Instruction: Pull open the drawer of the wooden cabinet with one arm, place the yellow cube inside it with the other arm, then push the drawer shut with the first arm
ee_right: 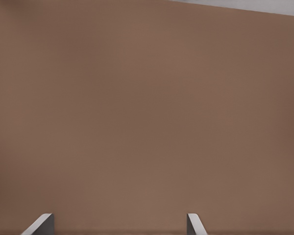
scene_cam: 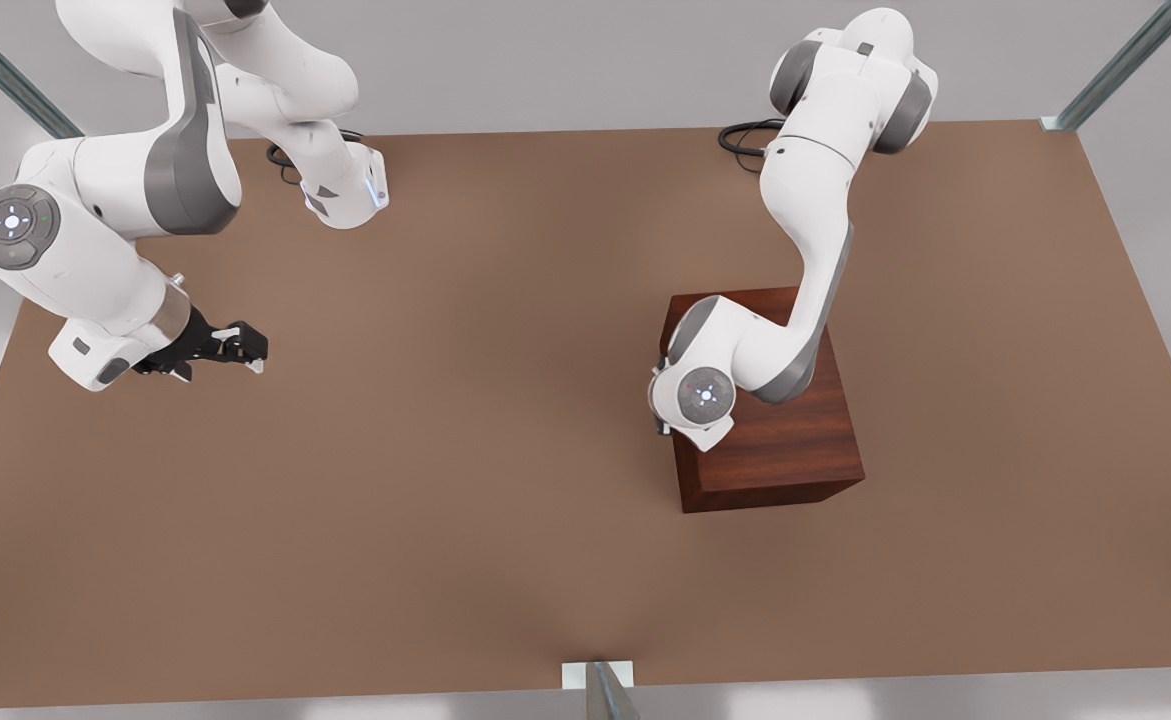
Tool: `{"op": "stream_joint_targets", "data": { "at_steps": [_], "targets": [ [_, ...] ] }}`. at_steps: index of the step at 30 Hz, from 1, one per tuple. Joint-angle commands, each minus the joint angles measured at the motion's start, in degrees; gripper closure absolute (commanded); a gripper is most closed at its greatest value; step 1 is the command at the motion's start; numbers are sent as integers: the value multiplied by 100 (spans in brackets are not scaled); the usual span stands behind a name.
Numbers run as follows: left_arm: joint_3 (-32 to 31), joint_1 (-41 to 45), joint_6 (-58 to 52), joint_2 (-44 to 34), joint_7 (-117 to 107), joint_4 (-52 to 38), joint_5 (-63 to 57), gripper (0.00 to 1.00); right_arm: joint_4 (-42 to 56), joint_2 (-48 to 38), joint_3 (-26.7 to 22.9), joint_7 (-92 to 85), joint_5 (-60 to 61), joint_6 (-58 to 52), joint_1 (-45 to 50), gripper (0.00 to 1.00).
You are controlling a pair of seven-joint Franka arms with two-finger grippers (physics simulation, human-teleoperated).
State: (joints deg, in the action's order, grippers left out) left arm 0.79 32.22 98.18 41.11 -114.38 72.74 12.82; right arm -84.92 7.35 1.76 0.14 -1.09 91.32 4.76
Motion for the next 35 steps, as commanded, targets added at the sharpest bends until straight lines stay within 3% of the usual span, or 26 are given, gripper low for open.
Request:
{"op": "stream_joint_targets", "data": {
  "at_steps": [1,3,4,7,8,11,12,14,15,16,35],
  "targets": [
    [18,-14,-97,-33,689,-14,44,79,2,-6,0,-49,4,-9,-1,0],
    [-44,-14,-36,-367,680,-234,352,34,2,-6,0,-49,4,-1,-1,0],
    [-44,-32,-36,-543,680,-462,379,0,2,-6,0,-49,4,-9,-10,0],
    [-53,-848,-518,-1061,3407,-559,370,0,2,-6,0,-49,4,-9,-10,0],
    [-9,-1270,-730,-1202,5446,-568,317,0,2,-6,0,-101,4,-9,-10,0],
    [1045,-1500,-739,-1667,9483,-568,239,0,2,-6,0,-102,4,-9,-10,0],
    [1064,-1456,-809,-1834,10267,-568,-551,0,2,-6,0,-102,4,-9,-10,0],
    [740,-1604,-976,-2589,10637,-306,-1095,0,2,-6,0,-119,4,-9,-19,0],
    [-514,-2524,-976,-2959,10690,91,-1607,0,2,-6,0,-119,4,-9,-18,0],
    [-1053,-3001,-1064,-2995,10673,109,-1678,0,2,-6,0,-119,4,-9,-19,0],
    [-1107,-3011,-1126,-2450,10647,-181,-1757,0,2,-6,-9,-181,4,-9,-36,0]
  ]
}}
